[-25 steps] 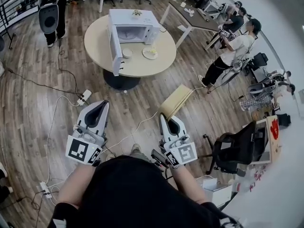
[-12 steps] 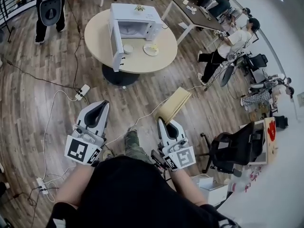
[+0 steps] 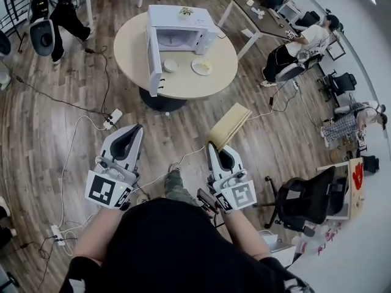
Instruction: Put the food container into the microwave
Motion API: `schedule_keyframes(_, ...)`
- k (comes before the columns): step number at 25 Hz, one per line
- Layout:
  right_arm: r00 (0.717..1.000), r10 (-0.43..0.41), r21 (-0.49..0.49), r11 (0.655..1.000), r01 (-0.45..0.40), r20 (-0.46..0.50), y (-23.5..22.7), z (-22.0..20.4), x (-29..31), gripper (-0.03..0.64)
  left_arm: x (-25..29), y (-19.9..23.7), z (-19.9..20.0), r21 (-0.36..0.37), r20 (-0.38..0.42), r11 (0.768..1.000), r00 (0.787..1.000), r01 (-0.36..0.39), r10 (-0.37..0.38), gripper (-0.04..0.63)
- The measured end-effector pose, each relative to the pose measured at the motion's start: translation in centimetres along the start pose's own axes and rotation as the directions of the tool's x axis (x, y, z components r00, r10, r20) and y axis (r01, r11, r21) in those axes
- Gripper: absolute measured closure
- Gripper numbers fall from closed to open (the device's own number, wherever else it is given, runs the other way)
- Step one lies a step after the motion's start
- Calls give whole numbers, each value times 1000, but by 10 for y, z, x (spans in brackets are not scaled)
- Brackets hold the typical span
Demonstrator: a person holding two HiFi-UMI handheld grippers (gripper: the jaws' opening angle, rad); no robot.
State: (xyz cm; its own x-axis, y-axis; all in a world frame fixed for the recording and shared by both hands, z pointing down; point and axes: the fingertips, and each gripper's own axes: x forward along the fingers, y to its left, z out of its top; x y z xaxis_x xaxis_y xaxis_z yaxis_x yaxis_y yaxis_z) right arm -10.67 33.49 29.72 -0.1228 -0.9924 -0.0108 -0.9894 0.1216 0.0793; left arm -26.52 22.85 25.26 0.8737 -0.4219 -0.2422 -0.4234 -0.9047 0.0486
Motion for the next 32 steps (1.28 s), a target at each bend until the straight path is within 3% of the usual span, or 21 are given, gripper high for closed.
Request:
schedule_keyframes(20, 998, 61, 56, 996, -63, 30, -115, -14, 92, 592, 132, 41, -26, 48, -37, 997, 997, -66, 68, 576)
schedule_keyframes(32, 993, 117, 87, 989, -119, 31, -189, -35, 126, 592, 212, 43, -51, 81, -48, 991, 993, -104, 108, 576)
